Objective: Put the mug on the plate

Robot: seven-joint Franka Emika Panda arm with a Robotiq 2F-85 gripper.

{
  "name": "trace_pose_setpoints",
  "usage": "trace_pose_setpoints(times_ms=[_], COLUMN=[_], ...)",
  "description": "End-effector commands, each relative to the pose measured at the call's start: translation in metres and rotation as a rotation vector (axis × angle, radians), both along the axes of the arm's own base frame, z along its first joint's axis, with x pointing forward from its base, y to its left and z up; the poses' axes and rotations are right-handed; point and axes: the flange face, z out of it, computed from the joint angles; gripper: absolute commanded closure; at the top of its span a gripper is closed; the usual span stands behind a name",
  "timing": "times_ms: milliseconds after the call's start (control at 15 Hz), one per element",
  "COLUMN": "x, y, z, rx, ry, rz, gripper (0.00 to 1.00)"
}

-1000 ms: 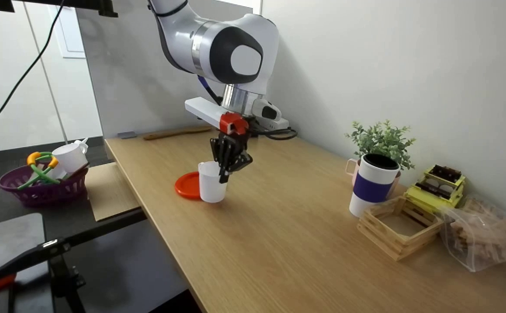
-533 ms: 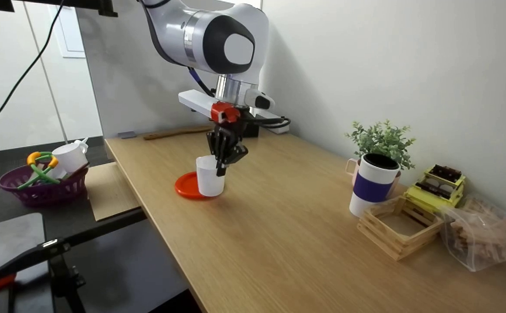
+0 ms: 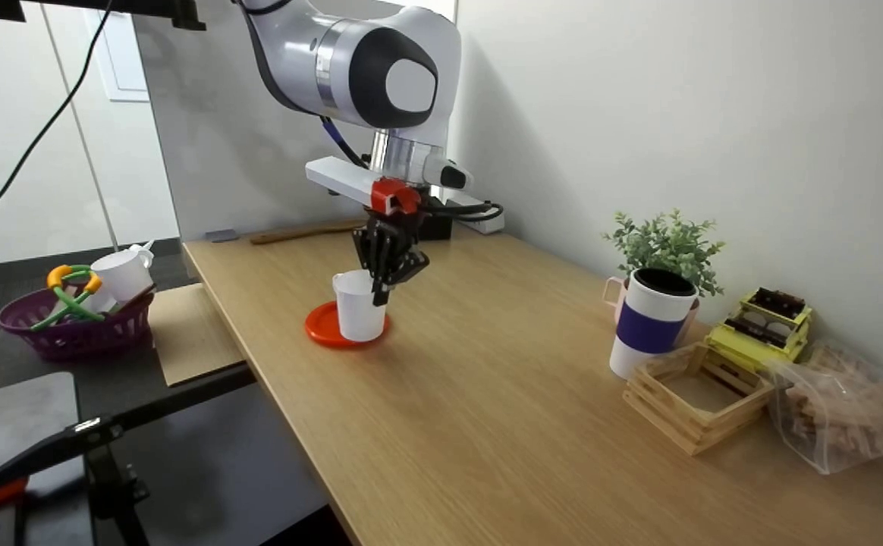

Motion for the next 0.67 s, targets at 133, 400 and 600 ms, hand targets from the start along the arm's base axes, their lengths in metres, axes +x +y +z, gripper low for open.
trace_pose_setpoints(times_ms=[133,400,600], x=[-0.003,-0.002,0.002], y=[0.012,0.028,0.039], z=[0.008,0.009,0.011], rx=[0.021,0.031,0.018], ry=[0.014,0.046,0.063], rz=[0.130,0.221,0.258], gripper=[1.00,1.00,1.00])
